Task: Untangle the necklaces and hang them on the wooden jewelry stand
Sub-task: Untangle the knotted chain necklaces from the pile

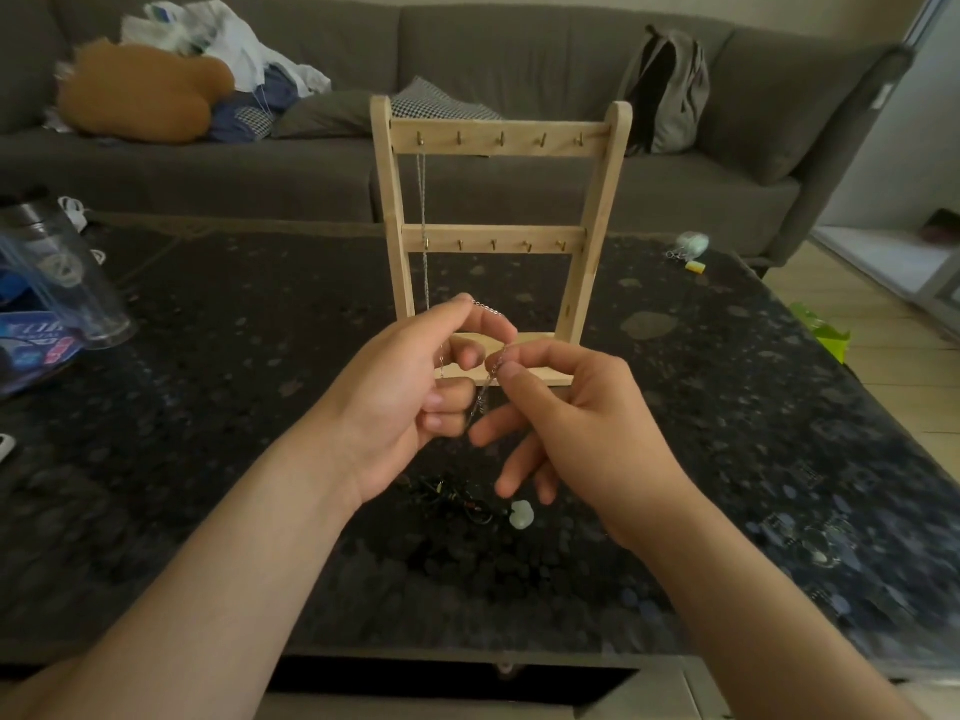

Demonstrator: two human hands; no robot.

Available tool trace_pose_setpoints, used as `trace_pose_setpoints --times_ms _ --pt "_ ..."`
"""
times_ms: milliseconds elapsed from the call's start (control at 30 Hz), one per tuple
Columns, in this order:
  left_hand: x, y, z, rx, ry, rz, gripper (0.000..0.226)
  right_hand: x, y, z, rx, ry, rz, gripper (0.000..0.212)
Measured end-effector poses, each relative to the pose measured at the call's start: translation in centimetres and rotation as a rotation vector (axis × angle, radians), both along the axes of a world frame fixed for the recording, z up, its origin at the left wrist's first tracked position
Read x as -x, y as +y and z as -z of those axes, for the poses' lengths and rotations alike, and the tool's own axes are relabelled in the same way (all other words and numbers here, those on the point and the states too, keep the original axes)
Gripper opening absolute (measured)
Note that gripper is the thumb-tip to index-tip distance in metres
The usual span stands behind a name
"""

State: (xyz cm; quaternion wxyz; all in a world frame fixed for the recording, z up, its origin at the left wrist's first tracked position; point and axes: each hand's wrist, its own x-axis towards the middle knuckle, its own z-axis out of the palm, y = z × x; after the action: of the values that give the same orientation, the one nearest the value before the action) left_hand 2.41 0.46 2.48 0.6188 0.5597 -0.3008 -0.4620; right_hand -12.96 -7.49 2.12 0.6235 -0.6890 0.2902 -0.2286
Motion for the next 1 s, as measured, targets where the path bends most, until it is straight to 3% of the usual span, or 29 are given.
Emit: trace_pose_setpoints --times_ms 267,567,700,833,1000 --pt "0.1 -0.1 -0.1 -0.009 -0.063 -0.069 0.047 0.0 -0.2 -0.1 0.07 0.017 0.066 0.017" --pt "0.7 -0.5 0.3 -0.175 -0.475 -0.238 0.071 0.0 -0.5 0.4 0.343 0.022 0.35 0.013" --pt "0.5 -0.5 0.1 -0.199 -0.475 -0.237 0.063 -0.1 -0.9 0.2 0.175 0.055 0.34 0.012" --pt "0.3 -0.1 -0.2 -0.224 -0.458 -0.159 0.033 -0.3 -1.6 0.1 -0.224 -0.1 0.195 0.023" --pt "0.4 -0.1 -0.2 -0.213 -0.456 -0.138 0.032 -0.7 -1.8 0.3 -0.438 -0.183 0.146 0.025"
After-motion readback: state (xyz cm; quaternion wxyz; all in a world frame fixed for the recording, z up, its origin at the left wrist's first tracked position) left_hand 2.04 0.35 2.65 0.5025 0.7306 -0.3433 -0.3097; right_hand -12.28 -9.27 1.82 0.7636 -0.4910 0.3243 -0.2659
